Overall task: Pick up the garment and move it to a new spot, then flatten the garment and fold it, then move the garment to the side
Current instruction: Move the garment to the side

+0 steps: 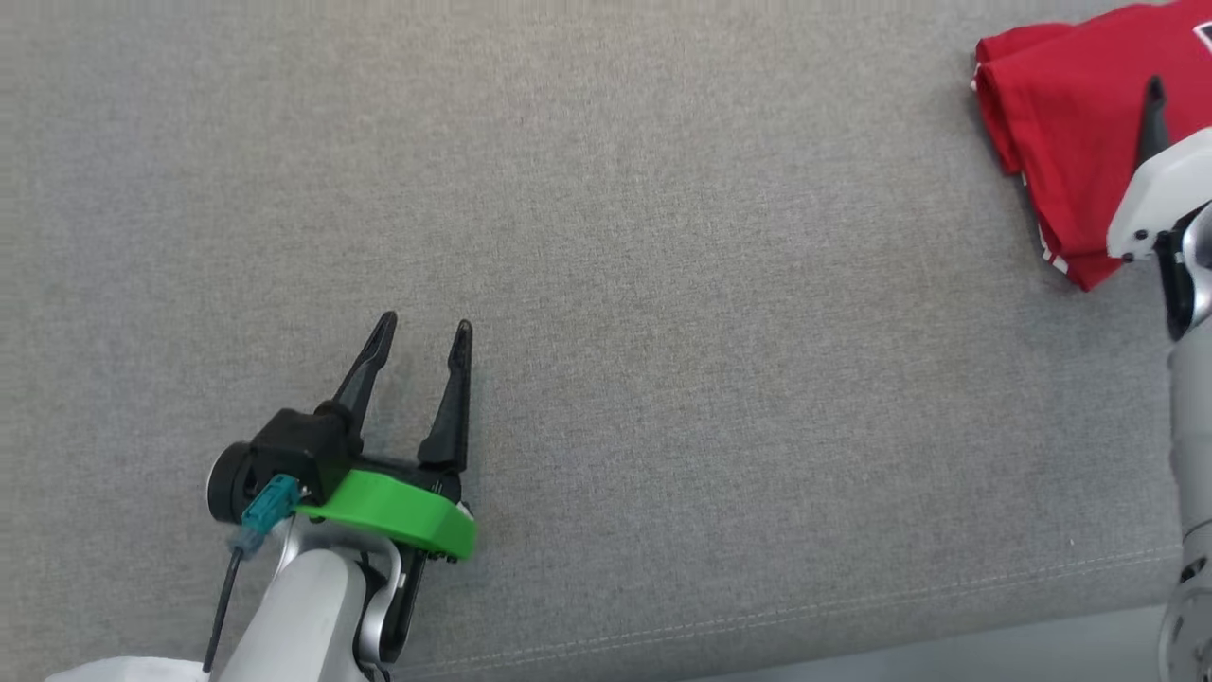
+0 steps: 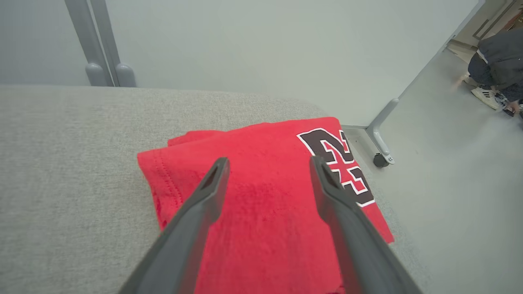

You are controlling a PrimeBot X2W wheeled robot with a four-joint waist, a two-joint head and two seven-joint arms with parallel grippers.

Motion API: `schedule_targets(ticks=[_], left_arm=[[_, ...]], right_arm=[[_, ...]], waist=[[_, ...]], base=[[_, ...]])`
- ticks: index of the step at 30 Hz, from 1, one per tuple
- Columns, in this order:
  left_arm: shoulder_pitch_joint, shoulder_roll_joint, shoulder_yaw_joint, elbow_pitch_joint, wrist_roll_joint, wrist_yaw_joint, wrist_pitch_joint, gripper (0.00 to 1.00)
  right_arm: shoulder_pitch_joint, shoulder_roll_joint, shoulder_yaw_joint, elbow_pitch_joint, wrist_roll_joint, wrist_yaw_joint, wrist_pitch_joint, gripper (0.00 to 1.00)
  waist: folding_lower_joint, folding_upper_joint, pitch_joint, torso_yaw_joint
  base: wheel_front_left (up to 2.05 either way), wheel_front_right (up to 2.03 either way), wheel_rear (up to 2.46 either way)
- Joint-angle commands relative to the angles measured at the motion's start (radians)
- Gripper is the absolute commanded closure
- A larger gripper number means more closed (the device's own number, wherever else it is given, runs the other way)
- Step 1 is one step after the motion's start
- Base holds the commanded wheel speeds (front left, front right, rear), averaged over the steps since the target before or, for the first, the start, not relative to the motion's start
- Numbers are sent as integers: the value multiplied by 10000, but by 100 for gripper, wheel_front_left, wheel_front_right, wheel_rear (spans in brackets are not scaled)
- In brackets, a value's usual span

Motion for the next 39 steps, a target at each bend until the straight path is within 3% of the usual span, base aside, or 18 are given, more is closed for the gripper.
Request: schedule_targets(ticks=[1, 5, 11, 20, 28, 39], left_arm=[[172, -4, 74, 74, -106, 94, -3, 0], [488, -30, 500, 516, -400, 460, 2, 0], [976, -4, 1251, 886, -949, 885, 2, 0], [2078, -3, 2127, 229, -642, 776, -1, 0], [3239, 118, 2789, -482, 608, 909, -2, 0], [3884, 19, 3057, -191, 1068, 769, -3, 0]], right_arm=[[245, 107, 49, 15, 221, -19, -179, 0], [840, 587, 450, -212, 1479, -21, -879, 0], [2071, 901, 1880, -1095, 3104, -19, -1448, 0], [4318, 1129, 3401, -3232, 5010, -18, -1840, 0], [6144, 1637, 3456, -4706, 4160, -18, -2201, 0], [7494, 2003, 3114, -4952, 2780, -18, -2163, 0]], waist=[[0, 0, -985, 48], [0, 0, -1725, 176], [0, 0, -2692, 402], [0, 0, -3768, 719], [0, 0, -4044, 753], [0, 0, -4038, 814]], base=[[0, 0, 0], [0, 0, 0], [0, 0, 0], [0, 0, 0], [0, 0, 0], [0, 0, 0]])
